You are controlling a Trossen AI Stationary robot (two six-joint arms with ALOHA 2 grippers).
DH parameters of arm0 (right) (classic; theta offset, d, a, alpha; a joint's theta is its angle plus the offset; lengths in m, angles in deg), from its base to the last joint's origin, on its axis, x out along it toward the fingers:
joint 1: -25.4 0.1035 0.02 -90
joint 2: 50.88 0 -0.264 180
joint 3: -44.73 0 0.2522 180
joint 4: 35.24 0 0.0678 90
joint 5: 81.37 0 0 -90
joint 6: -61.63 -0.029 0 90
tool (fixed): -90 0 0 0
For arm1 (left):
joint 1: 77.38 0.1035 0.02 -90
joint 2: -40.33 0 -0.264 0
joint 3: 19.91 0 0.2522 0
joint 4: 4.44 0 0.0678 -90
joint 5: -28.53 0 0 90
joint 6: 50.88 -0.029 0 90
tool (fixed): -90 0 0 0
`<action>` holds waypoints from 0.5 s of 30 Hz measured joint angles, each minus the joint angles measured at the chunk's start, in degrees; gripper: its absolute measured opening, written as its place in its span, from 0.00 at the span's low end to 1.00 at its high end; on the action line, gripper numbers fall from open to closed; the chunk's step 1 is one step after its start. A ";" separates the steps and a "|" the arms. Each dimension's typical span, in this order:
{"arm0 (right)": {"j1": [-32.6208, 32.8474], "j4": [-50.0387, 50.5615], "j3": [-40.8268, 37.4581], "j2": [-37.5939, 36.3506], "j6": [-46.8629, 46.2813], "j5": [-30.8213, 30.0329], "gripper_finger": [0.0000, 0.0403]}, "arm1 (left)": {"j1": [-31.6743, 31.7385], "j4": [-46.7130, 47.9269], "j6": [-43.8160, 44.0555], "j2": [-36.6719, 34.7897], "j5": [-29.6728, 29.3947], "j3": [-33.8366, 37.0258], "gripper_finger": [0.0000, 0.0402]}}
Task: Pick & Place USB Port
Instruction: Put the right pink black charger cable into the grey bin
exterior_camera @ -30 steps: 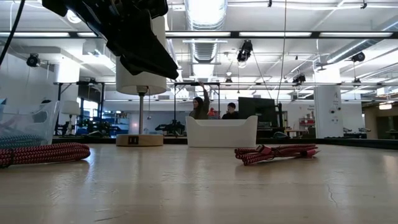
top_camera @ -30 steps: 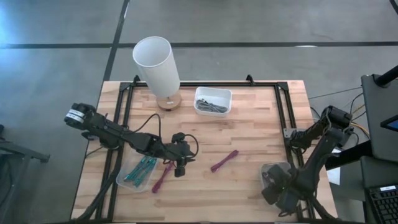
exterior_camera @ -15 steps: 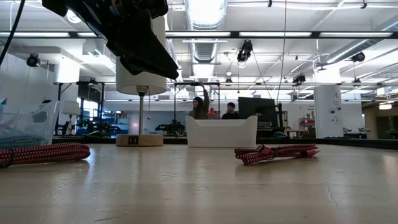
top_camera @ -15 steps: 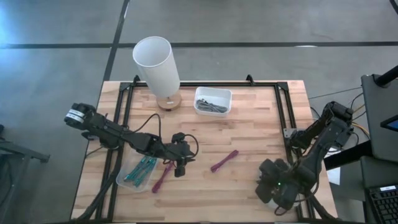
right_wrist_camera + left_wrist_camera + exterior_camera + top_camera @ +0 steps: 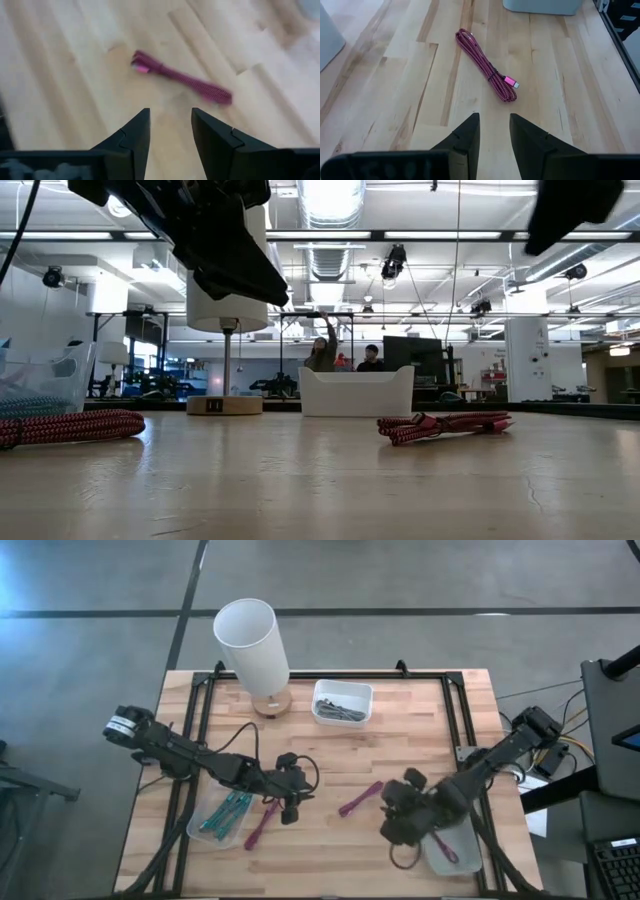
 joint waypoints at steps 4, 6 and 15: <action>-3.99 -2.67 -0.90 0.36 9.40 0.61 0.35 | 0.00 0.33 0.02 0.00 0.02 -0.01 0.26; -5.70 -6.89 -1.87 0.32 15.18 2.90 0.35 | 0.00 0.43 0.00 0.00 0.04 0.00 0.26; -10.56 -24.10 -8.73 1.21 37.87 16.10 0.35 | 0.00 0.41 0.00 0.00 0.11 -0.02 0.26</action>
